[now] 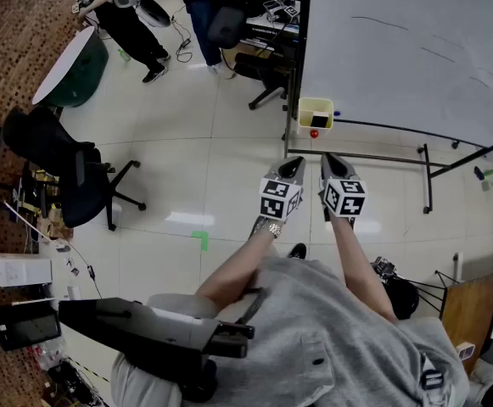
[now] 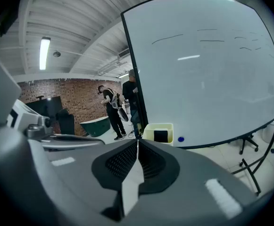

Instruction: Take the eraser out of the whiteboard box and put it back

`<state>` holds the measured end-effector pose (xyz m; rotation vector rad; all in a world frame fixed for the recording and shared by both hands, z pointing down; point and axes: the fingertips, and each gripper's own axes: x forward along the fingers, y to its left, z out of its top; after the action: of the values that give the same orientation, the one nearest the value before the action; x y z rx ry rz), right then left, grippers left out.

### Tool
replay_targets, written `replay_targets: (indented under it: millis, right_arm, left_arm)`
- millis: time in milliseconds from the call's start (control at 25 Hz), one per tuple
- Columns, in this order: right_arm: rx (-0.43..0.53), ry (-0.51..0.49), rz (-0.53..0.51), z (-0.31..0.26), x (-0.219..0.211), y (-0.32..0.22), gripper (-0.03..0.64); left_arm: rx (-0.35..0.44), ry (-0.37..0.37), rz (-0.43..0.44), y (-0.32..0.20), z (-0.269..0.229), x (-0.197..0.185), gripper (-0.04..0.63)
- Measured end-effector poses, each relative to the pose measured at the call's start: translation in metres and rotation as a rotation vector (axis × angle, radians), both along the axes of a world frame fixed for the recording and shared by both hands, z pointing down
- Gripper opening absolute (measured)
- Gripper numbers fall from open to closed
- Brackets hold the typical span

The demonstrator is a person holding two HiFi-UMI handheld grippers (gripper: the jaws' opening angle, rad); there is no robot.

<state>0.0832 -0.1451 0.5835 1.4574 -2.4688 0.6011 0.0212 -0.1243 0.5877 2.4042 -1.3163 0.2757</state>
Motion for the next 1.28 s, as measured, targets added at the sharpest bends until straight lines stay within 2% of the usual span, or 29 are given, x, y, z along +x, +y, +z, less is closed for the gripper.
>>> replay_targets:
  millis: [120,240,360,440,680,760,960,1080,1120,1160,1280]
  right_arm:
    - [-0.012,0.023,-0.028,0.005,-0.008,-0.032,0.073]
    - [-0.027,0.067,-0.033,0.013,-0.017,-0.072,0.19]
    - [-0.037,0.121,0.006,0.022,-0.021,-0.112,0.258]
    - [-0.05,0.156,0.042,0.031,-0.019,-0.131,0.281]
    - [-0.109,0.212,0.104,0.063,-0.021,-0.158,0.313]
    - [-0.117,0.236,0.117,0.067,-0.025,-0.164,0.345]
    - [-0.146,0.298,0.137,0.082,-0.029,-0.174,0.354]
    - [-0.131,0.302,0.143,0.084,-0.029,-0.179,0.35]
    - [-0.124,0.297,0.147,0.084,-0.027,-0.181,0.328]
    - [-0.118,0.293,0.149,0.083,-0.025,-0.181,0.276]
    - [-0.114,0.284,0.132,0.083,-0.024,-0.18,0.275]
  left_arm:
    - [0.006,-0.01,-0.014,-0.006,-0.001,-0.009,0.003]
    - [0.013,-0.008,-0.024,-0.026,-0.003,-0.021,0.003]
    - [0.027,-0.01,0.0,-0.051,-0.006,-0.03,0.003]
    - [0.038,-0.015,0.023,-0.063,-0.008,-0.034,0.003]
    - [0.027,-0.006,0.078,-0.095,-0.001,-0.044,0.003]
    - [0.027,0.0,0.089,-0.102,0.0,-0.046,0.003]
    - [0.027,0.003,0.081,-0.115,-0.001,-0.044,0.003]
    - [0.04,0.014,0.055,-0.124,-0.007,-0.045,0.01]
    - [0.043,0.016,0.049,-0.126,-0.009,-0.046,0.022]
    - [0.047,0.017,0.046,-0.127,-0.011,-0.046,0.045]
    - [0.056,0.016,0.037,-0.127,-0.014,-0.046,0.095]
